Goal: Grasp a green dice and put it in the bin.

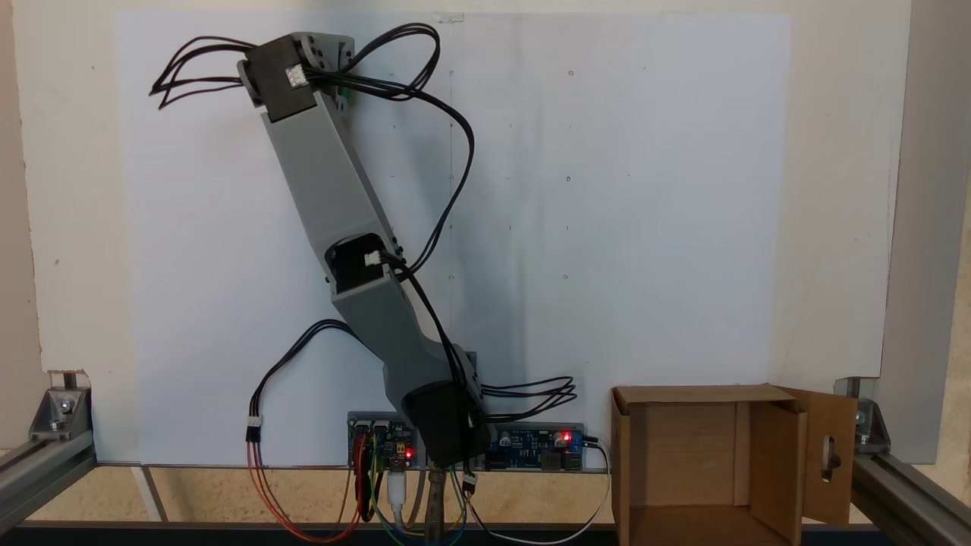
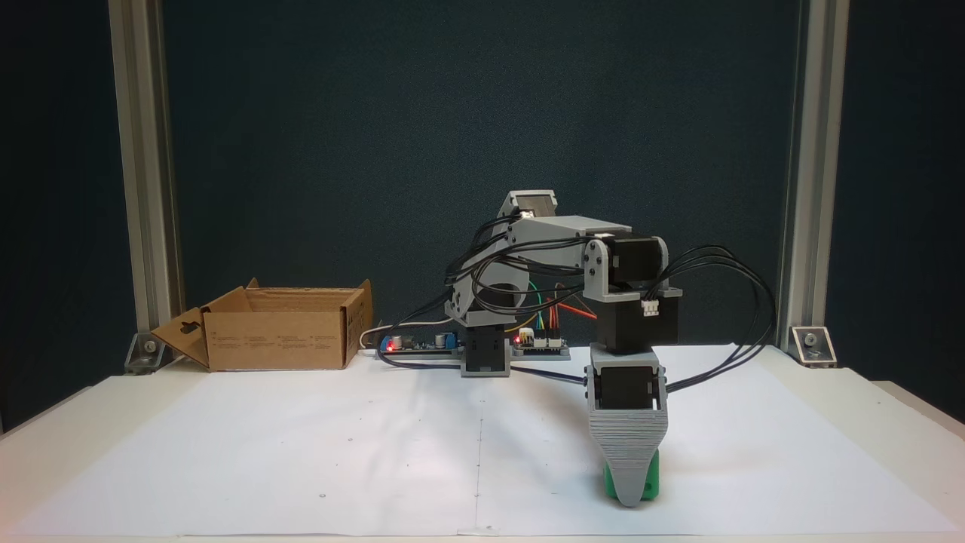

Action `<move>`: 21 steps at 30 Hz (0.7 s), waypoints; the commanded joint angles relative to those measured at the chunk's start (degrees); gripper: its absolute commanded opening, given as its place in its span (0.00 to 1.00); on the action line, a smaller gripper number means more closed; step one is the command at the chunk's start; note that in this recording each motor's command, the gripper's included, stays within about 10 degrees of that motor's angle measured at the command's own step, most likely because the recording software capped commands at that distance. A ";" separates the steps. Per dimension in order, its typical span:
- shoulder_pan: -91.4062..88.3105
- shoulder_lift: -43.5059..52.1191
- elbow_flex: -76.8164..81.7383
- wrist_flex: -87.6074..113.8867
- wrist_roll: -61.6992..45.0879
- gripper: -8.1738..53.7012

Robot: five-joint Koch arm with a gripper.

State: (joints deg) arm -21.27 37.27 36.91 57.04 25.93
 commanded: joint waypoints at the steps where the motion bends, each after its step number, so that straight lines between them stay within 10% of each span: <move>1: 0.18 0.35 -3.08 0.70 3.43 0.32; 21: 4.75 35.16 1.32 11.60 3.08 0.32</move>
State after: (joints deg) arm -17.84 67.06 38.32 67.85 25.93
